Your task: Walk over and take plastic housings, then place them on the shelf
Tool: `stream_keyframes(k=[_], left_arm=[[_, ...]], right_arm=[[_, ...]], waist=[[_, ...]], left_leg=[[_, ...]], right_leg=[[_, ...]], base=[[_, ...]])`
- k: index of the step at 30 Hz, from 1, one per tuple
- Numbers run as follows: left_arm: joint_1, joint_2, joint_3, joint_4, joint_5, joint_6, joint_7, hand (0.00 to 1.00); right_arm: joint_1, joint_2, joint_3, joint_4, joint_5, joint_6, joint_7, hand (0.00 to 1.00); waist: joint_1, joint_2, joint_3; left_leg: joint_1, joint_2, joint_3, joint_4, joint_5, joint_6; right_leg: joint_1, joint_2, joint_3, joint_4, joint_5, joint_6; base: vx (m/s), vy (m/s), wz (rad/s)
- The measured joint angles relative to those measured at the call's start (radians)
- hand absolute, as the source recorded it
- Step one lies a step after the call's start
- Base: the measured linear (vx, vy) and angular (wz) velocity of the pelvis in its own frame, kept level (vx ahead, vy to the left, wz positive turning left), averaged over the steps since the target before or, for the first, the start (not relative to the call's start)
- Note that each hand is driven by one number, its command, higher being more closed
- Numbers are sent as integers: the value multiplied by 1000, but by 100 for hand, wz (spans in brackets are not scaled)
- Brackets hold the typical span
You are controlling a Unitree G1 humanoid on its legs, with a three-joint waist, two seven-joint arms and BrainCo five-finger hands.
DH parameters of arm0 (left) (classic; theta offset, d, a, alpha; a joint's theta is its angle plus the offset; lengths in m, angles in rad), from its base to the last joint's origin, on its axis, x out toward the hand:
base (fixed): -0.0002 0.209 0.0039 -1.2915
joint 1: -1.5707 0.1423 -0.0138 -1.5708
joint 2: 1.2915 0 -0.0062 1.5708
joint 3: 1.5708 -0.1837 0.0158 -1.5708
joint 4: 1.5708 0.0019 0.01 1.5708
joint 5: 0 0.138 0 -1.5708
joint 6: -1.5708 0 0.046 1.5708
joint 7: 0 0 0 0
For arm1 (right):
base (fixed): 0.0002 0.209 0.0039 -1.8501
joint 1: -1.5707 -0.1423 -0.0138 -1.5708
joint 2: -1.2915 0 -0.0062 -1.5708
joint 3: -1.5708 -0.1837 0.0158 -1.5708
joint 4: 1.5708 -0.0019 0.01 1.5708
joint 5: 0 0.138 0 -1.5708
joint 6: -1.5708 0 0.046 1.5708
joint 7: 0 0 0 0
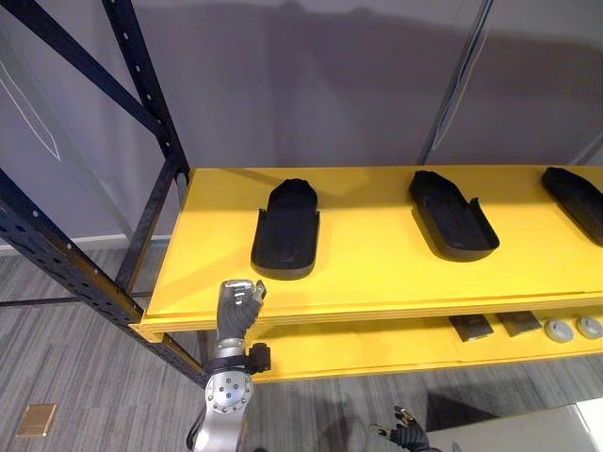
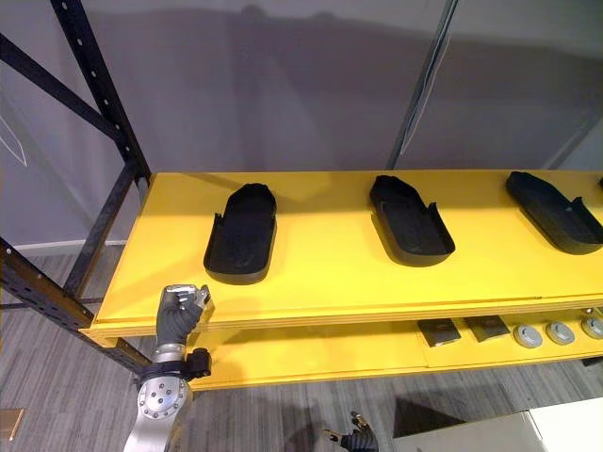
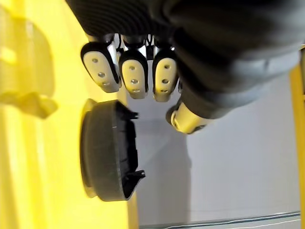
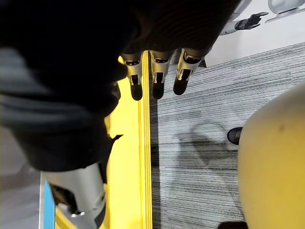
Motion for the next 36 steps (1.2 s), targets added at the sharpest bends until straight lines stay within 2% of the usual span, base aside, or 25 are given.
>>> stream_keyframes(k=[9, 17, 20, 22, 36], left_arm=[[-92, 12, -24, 180, 20, 31, 1, 100], [-196, 26, -26, 282, 61, 33, 8, 100], [-234, 34, -26, 318, 62, 34, 10, 100], [-246, 49, -26, 327, 62, 37, 11, 100], [-333, 79, -25, 397, 61, 43, 25, 100]], right_arm=[[-2, 1, 8, 0, -19, 1, -5, 0], [-14, 0, 8, 18, -24, 3, -5, 0], [-20, -2, 21, 22, -24, 3, -5, 0], [-34, -2, 27, 32, -36, 3, -5, 0], [-55, 4, 27, 52, -45, 4, -5, 0]], waist=[[-11, -1, -11], [-15, -7, -14], [-27, -8, -14], [-46, -8, -14], [-73, -25, -10]], left_leg=[[9, 8, 21, -1, 0, -6], [6, 10, 22, 0, -6, -13], [5, 11, 22, 0, -6, -13], [5, 13, 23, 0, -6, -13], [-6, 13, 28, 0, -7, -14]], right_leg=[[-11, 14, 19, -6, -1, 2], [-8, 17, 22, -26, -1, 1], [-5, 19, 22, -35, 1, -1], [-4, 21, 22, -40, 2, -2], [-18, 22, 29, -41, 9, -5]], base=[[-37, 0, -7], [15, -2, -3], [0, 0, 0], [0, 0, 0], [-29, 2, -1]])
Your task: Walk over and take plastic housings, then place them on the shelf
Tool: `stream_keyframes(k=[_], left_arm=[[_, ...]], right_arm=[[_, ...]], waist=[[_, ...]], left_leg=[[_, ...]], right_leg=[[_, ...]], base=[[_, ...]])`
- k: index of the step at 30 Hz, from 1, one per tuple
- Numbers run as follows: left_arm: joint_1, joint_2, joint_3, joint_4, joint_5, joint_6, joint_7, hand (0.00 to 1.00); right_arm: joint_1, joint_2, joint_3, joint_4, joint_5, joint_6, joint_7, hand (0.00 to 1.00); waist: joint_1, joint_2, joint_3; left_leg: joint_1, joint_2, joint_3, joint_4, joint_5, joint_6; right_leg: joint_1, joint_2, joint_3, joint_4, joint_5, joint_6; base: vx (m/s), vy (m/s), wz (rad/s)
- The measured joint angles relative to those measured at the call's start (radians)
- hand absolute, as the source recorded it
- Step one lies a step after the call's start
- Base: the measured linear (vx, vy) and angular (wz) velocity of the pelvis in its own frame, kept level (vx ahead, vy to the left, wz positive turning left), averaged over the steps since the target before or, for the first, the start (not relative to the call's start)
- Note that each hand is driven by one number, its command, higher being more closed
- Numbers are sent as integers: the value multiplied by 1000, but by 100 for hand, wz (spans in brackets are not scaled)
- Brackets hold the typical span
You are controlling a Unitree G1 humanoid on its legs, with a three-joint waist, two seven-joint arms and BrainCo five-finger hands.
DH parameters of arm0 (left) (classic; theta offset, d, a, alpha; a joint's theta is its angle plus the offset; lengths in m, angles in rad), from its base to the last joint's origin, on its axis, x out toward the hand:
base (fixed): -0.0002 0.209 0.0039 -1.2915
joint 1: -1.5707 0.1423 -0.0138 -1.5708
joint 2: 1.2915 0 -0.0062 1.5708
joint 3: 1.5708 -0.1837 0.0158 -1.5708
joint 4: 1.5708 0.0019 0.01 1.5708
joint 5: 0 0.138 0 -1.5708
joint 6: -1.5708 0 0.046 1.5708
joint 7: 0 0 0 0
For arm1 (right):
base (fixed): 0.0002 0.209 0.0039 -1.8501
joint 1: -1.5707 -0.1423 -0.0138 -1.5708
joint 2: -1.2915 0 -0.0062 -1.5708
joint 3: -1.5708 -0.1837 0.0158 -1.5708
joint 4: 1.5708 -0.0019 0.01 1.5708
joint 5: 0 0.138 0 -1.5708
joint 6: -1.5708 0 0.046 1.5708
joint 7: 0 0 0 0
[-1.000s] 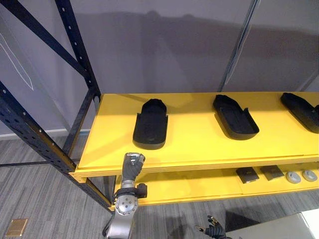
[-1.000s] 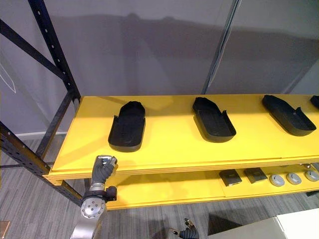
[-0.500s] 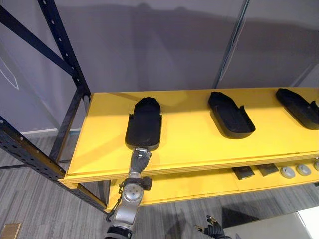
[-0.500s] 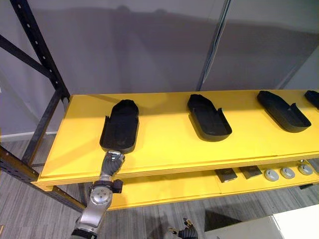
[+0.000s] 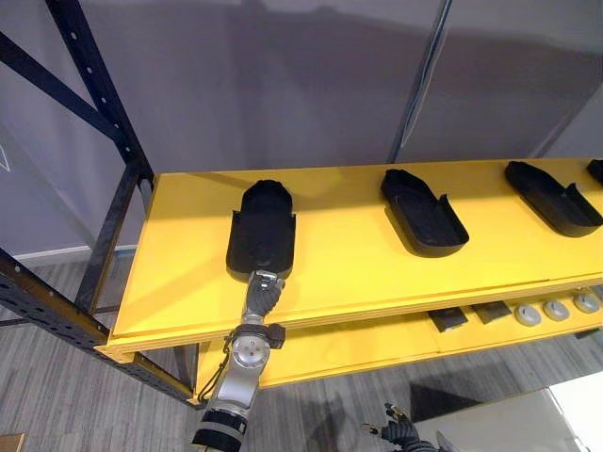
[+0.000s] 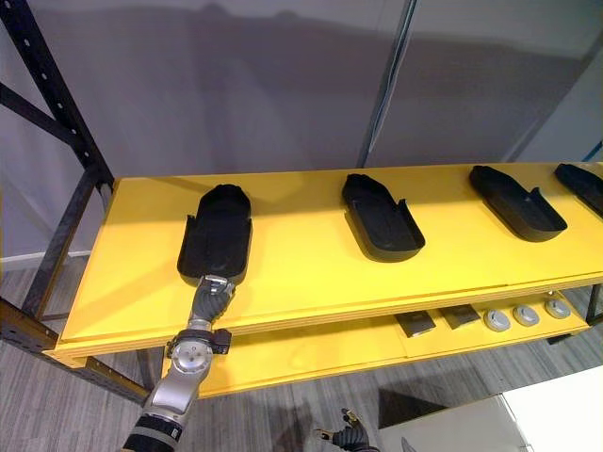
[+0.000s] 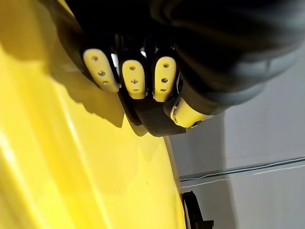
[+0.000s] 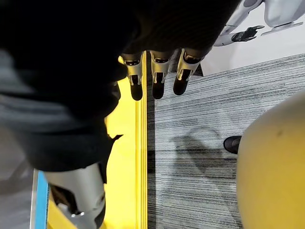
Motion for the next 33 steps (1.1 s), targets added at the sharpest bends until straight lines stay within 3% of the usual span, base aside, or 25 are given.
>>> stream_keyframes(k=[14, 23, 30, 33], left_arm=[[-110, 49, 40, 86, 1, 9, 0, 100], [-105, 51, 40, 72, -1, 9, 0, 100], [42, 61, 41, -267, -10, -15, -1, 100], [127, 56, 74, -479, -17, -54, 4, 100]], right_arm=[[-13, 0, -1, -1, -7, 0, 3, 0], [-19, -2, -2, 1, -12, 0, 7, 0], [-21, -6, 0, 2, -12, -1, 7, 0], [-20, -19, 0, 17, -12, -3, 9, 0]], waist=[[-38, -11, 8], [-39, -9, 13], [-27, 1, 21], [2, 6, 24]], left_leg=[[-2, 0, 23, 4, -3, -1], [-1, 0, 20, 4, -3, -1], [2, -1, -4, 4, -1, 1], [4, 0, -14, 4, 1, 2]], right_leg=[[-9, 2, 24, -15, 15, -4], [-7, 2, 22, -14, 15, -4], [16, 0, -3, -14, 14, -4], [21, 0, -4, -8, 13, -4]], base=[[-14, 2, -5], [-15, -1, 0], [-6, -2, 8], [-49, -5, 14]])
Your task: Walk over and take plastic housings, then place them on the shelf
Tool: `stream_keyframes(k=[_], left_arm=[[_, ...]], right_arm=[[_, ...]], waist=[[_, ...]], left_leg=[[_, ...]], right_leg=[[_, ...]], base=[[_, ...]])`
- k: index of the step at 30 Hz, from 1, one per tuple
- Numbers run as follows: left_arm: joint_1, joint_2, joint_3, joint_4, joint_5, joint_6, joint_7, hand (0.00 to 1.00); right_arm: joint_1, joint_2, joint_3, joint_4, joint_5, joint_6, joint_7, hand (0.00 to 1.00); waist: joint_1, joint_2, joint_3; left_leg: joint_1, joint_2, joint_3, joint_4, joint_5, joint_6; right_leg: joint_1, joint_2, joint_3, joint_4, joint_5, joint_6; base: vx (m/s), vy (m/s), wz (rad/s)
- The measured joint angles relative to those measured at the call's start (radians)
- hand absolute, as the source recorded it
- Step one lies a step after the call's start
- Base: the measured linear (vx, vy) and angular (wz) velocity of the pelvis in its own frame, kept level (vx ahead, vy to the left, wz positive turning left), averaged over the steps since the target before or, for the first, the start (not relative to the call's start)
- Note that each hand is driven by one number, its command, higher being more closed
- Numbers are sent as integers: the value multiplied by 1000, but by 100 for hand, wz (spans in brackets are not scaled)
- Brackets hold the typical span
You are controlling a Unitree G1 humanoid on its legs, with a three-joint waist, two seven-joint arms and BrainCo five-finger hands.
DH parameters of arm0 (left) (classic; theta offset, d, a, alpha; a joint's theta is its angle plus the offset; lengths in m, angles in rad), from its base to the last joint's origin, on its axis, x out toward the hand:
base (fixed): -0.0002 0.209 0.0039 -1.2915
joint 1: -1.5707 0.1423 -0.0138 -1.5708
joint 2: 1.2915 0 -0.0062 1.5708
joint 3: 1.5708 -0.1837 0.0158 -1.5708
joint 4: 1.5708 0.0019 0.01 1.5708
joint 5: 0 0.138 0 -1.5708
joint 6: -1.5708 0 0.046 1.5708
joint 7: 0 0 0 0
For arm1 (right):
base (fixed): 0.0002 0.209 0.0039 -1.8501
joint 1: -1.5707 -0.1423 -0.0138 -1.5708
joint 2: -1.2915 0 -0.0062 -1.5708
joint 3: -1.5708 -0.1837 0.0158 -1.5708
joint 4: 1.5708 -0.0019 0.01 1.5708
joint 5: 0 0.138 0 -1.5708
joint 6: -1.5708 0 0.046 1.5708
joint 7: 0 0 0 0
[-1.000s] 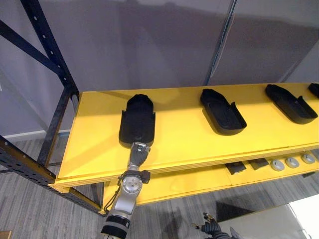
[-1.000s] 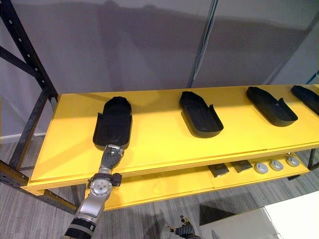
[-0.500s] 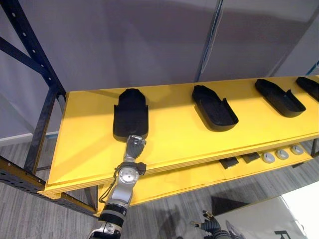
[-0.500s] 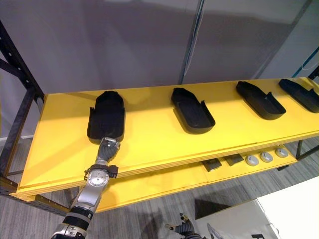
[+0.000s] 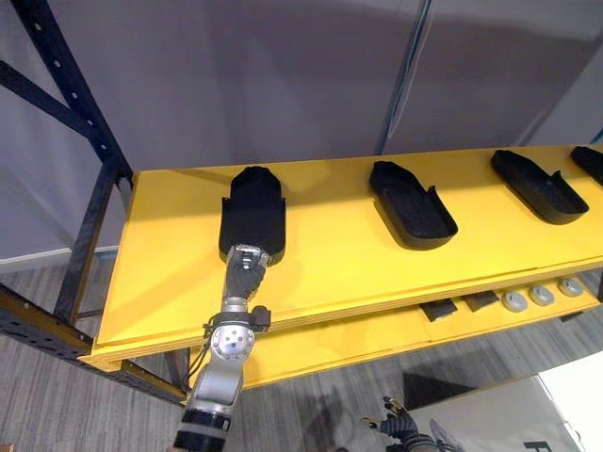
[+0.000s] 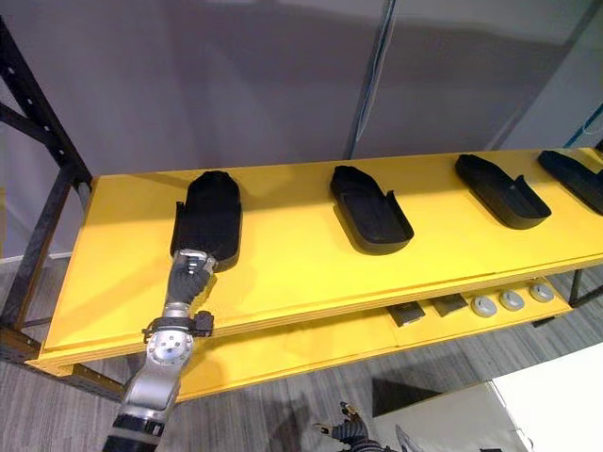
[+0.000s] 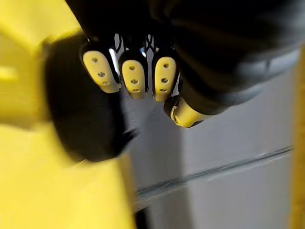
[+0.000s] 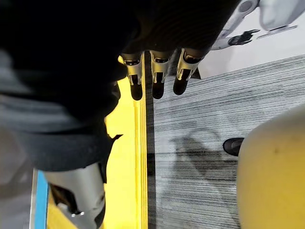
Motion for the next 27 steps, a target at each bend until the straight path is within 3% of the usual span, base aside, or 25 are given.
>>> stream_keyframes(k=[6, 7, 10, 16, 17, 20, 27], left_arm=[[168, -22, 174, -215, -45, -79, 73, 100], [198, -38, 211, -218, -54, -82, 93, 100], [306, -87, 296, -228, -87, -82, 133, 100], [444, -154, 372, -146, -183, -76, 126, 100], [444, -165, 401, -69, -204, -63, 109, 0], [442, -169, 453, 164, -226, -1, 48, 0], [383, -154, 476, 659, -211, 71, -17, 0]], right_arm=[[3, -9, -3, 20, 0, -3, -1, 0], [5, -10, -3, 22, 0, -4, -3, 0], [14, 2, -15, 15, 0, -4, -9, 0], [34, 18, -19, 9, -9, -2, -10, 0], [39, 19, -18, 2, -10, 0, -10, 0], [59, 22, 1, -35, -23, 8, -8, 0], [76, 39, 1, -71, -27, 20, -9, 0]], waist=[[41, 7, 4], [59, 8, 4], [66, 5, 0], [115, 1, -9], [117, 1, -13], [118, 1, -19], [112, 2, -25]], left_leg=[[-4, -3, -47, -4, 4, 3], [-6, -3, -52, -4, 2, 2], [-8, -12, -79, -4, 10, 13], [-17, -21, -93, -3, 13, 16], [-17, -23, -97, -3, 13, 18], [-4, -23, -94, -4, 0, 19], [14, -36, -89, -4, 3, 18]], right_leg=[[1, -4, -36, 49, -30, 5], [2, -5, -42, 54, -33, 6], [4, -15, -81, 77, -52, 15], [10, -31, -103, 79, -53, 17], [13, -35, -109, 79, -53, 17], [25, -39, -109, 79, -54, 18], [30, -50, -110, 89, -66, 29]], base=[[-64, -6, 22], [-55, -3, 18], [-25, -3, 30], [0, 21, 12], [-11, 28, 10], [-12, 22, 2], [-20, 10, 0]])
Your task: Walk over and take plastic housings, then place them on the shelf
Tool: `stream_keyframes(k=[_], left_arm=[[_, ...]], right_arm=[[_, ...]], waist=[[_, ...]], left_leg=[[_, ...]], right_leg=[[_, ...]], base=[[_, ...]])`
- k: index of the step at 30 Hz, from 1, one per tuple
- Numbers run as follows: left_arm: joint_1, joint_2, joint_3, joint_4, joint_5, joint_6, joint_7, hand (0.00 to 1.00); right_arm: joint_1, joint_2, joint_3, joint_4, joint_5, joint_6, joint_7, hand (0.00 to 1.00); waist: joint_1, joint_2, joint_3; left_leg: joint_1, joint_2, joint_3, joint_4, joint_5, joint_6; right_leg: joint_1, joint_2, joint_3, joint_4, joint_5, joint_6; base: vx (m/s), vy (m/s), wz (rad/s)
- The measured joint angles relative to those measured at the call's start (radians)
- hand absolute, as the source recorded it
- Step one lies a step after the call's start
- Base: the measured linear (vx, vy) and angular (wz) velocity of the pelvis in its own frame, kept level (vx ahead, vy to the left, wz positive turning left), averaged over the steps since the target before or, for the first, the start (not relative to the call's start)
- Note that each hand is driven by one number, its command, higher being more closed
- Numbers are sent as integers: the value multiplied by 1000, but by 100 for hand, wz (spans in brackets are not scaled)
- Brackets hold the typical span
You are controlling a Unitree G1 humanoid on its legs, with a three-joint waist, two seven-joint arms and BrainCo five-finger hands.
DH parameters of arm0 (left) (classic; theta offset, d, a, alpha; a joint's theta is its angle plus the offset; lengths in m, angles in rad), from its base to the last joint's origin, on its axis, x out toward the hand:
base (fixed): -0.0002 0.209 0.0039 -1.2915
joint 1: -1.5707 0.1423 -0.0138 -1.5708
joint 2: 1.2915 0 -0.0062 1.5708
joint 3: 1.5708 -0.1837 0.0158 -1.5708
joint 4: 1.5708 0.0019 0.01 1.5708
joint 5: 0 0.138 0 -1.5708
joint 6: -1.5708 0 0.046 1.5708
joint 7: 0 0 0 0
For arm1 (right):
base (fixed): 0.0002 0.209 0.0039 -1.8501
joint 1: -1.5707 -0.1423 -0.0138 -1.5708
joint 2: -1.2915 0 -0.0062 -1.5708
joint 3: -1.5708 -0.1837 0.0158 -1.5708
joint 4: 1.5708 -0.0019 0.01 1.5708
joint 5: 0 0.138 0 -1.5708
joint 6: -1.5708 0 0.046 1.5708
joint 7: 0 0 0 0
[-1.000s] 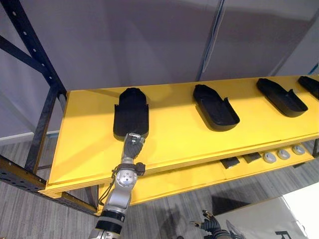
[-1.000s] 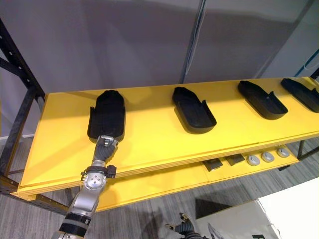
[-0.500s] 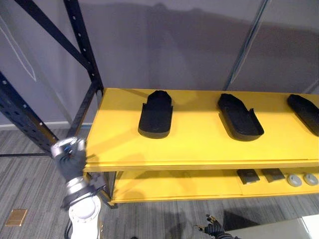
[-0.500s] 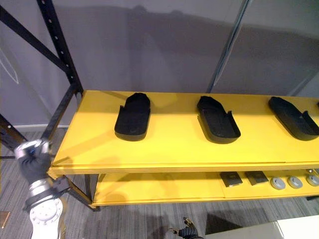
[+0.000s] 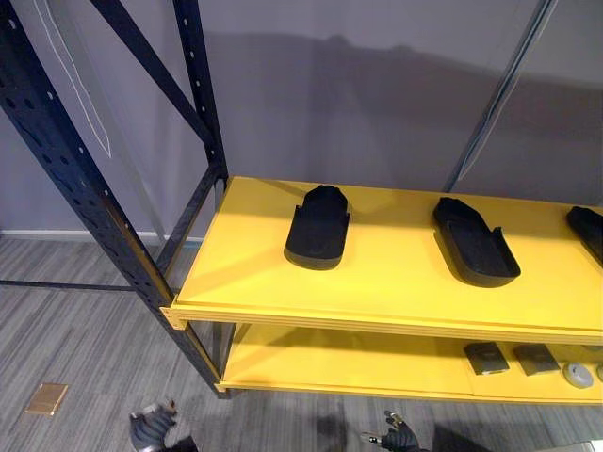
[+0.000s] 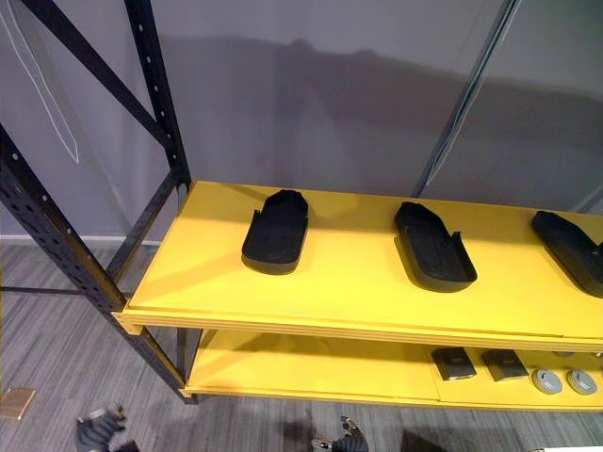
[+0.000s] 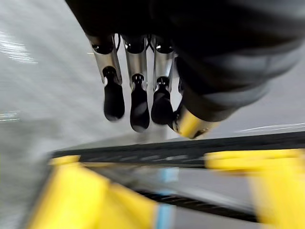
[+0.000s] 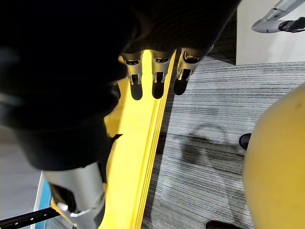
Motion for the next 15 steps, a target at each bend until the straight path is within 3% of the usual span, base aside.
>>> stream_keyframes(k=[7, 15], left_arm=[[-59, 16, -11, 231, 61, 11, -64, 0], [-112, 60, -78, 341, 90, 7, -94, 0]], right_arm=[[-8, -2, -21, 14, 0, 0, -2, 0], [-39, -13, -59, 68, 3, 0, -3, 0]], waist=[[-3, 6, -5], [-7, 29, -5]], left_leg=[[0, -8, 6, 0, 0, 4], [7, -9, 13, 0, -1, 2]], right_leg=[[-3, -2, 5, -9, -1, 0], [7, 0, 12, -23, -1, 0]], base=[[-6, 11, -2], [0, 0, -1]])
